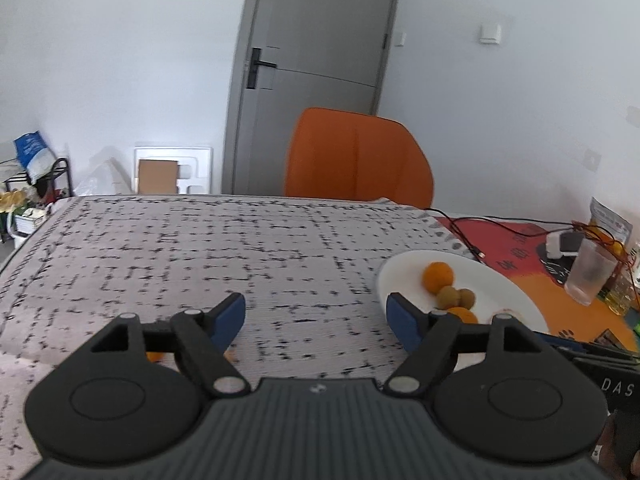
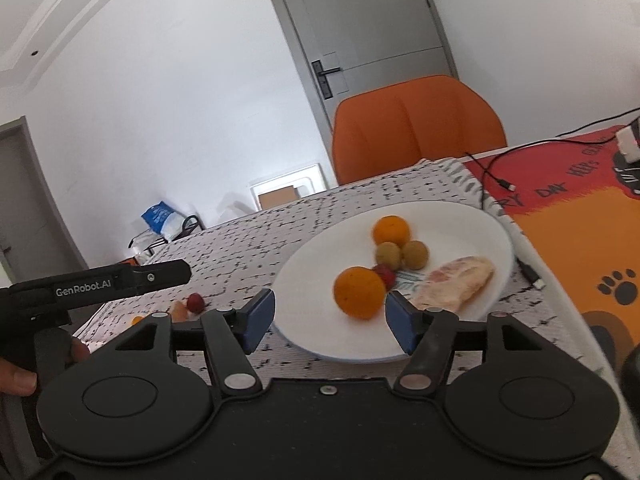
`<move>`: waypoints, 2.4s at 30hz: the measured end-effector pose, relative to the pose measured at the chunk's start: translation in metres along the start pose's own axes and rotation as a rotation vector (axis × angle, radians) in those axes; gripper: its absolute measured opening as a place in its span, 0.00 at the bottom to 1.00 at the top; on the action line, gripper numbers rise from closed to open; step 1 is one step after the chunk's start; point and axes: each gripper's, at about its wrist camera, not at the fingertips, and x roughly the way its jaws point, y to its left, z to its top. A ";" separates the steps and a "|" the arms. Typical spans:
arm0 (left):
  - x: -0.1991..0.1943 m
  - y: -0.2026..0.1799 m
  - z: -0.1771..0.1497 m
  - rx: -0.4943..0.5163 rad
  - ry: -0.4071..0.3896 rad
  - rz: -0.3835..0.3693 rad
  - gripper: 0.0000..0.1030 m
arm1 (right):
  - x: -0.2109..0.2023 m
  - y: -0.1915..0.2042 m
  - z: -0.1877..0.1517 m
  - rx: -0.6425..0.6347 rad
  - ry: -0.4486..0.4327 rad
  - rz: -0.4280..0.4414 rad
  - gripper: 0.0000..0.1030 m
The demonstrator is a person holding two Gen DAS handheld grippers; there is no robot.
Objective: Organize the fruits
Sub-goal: 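Move both tools back toward the remaining fruits on the tablecloth, then grasp a small orange with the left tool while the right tool grasps the tan bread roll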
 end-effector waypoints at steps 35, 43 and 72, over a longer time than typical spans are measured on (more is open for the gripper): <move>-0.021 0.112 -0.012 -0.142 0.040 0.138 0.71 | 0.053 0.098 -0.001 -0.133 0.090 0.142 0.67; -0.011 0.127 -0.015 -0.166 0.055 0.140 0.54 | 0.073 0.114 -0.005 -0.137 0.140 0.168 0.62; 0.008 0.153 -0.024 -0.203 0.101 0.145 0.20 | 0.129 0.150 -0.020 -0.175 0.284 0.190 0.43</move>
